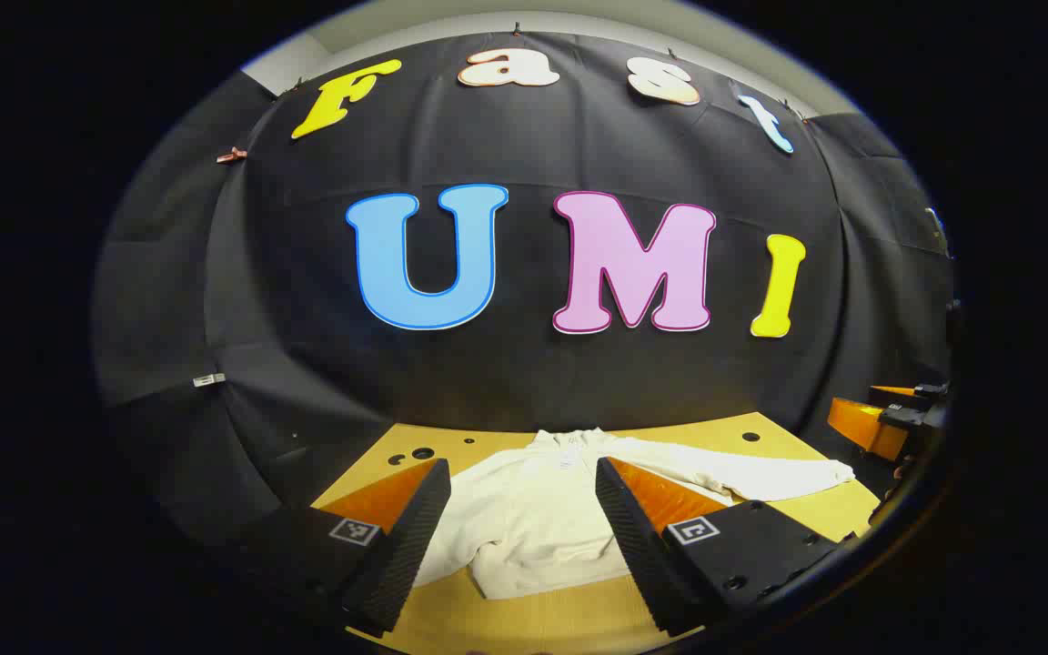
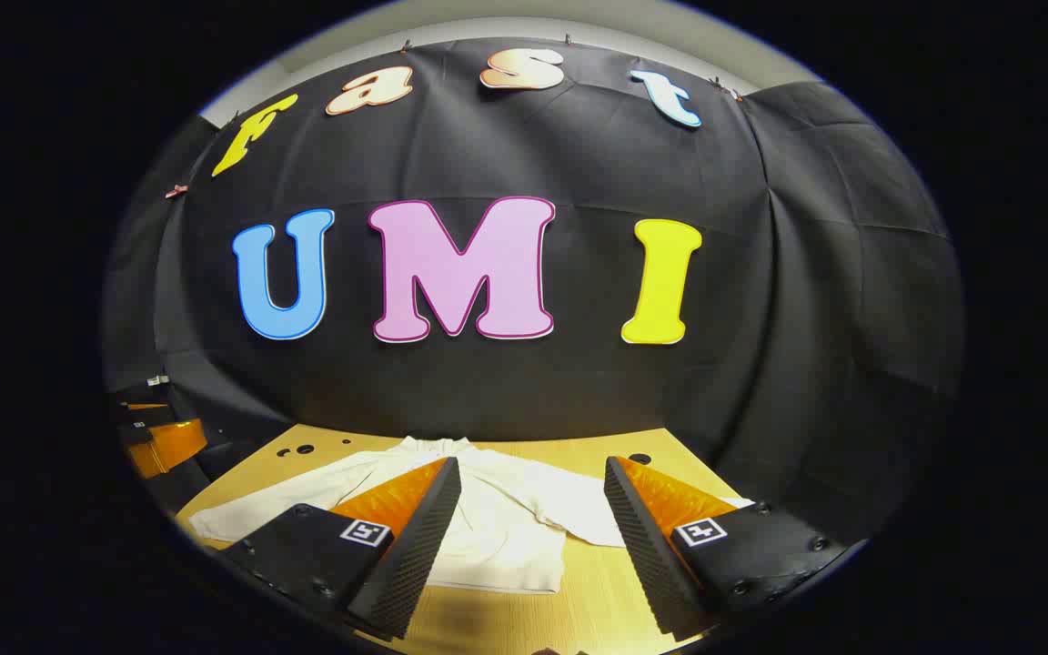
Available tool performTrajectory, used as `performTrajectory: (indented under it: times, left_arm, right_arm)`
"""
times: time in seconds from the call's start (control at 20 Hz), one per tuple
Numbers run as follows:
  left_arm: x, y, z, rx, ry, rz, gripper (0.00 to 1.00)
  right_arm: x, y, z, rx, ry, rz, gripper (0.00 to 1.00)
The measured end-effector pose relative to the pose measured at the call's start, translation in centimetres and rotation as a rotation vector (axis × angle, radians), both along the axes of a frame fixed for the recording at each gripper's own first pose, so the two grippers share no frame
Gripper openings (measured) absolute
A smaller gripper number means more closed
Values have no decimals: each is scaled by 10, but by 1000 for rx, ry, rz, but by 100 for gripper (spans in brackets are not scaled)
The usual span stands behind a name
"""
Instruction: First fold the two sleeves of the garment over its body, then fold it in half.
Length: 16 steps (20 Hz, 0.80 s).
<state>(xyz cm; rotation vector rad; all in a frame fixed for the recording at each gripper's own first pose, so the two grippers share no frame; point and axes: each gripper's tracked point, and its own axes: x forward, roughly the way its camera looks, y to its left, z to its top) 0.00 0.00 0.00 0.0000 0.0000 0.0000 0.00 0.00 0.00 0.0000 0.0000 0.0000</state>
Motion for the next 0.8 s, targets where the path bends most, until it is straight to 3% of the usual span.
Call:
performTrajectory:
  times: [0.4, 0.8]
  left_arm:
    - [2, 9, -15, 7, 32, 10, 98]
    - [4, 8, -22, 14, 48, 9, 98]
  right_arm:
    - [4, -7, -1, 15, 3, -35, 97]
    - [10, -2, -6, 12, 15, -17, 98]
